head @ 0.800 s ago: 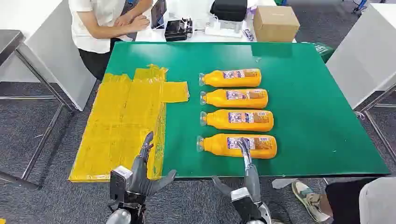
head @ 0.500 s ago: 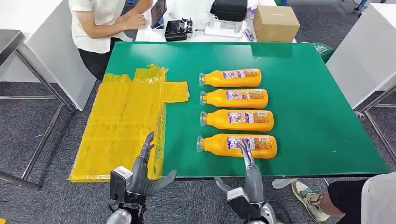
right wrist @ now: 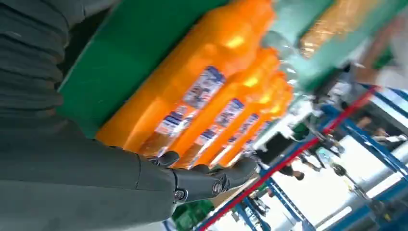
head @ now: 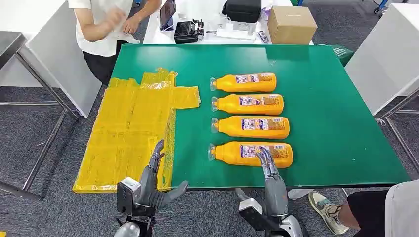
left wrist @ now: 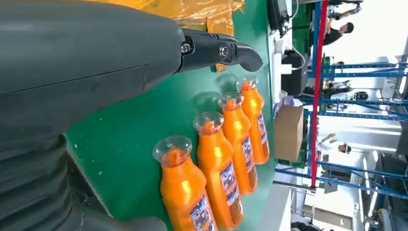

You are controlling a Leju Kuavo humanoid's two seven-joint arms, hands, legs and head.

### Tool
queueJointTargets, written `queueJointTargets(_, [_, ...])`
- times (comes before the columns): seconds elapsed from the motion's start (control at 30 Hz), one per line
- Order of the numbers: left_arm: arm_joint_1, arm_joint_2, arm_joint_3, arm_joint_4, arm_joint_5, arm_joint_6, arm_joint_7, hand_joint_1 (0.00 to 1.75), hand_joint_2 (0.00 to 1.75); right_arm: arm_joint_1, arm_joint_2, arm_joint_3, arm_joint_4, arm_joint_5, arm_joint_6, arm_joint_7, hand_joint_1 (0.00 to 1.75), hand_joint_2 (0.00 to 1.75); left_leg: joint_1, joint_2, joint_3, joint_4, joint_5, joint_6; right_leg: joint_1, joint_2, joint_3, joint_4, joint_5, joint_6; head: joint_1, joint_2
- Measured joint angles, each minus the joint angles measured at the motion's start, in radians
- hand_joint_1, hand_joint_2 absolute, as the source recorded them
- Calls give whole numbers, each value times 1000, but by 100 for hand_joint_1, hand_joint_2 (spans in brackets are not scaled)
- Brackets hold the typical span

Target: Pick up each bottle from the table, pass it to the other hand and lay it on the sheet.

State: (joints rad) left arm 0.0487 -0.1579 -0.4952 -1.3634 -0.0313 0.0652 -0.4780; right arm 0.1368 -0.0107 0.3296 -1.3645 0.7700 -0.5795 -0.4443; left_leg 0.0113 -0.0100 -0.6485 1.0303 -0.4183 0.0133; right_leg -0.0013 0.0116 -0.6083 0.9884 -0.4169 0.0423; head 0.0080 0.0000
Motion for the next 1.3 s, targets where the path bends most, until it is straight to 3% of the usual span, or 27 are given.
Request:
queueJointTargets(0.1, [-4,0,0,1,2,-21,5,0,175,-11,-39,-7,6,169,0,124,0,175,0,0,0,0,0,0,0,0,0,0,0,0,0,0])
queueJointTargets(0.2, [-28,-8,1,16,9,-51,9,0,175,-56,-80,-23,52,250,7,173,0,175,0,0,0,0,0,0,0,0,0,0,1,1,0,0])
queueJointTargets(0.6, [-64,-27,0,62,10,-73,9,0,175,-217,-152,-57,264,386,21,225,0,175,0,0,0,1,1,1,0,0,0,0,2,2,0,0])
queueJointTargets(1.3, [-93,-31,-4,83,11,-77,11,0,175,-385,-137,-50,470,463,18,268,0,175,0,1,1,0,2,2,0,0,1,0,2,2,0,0])
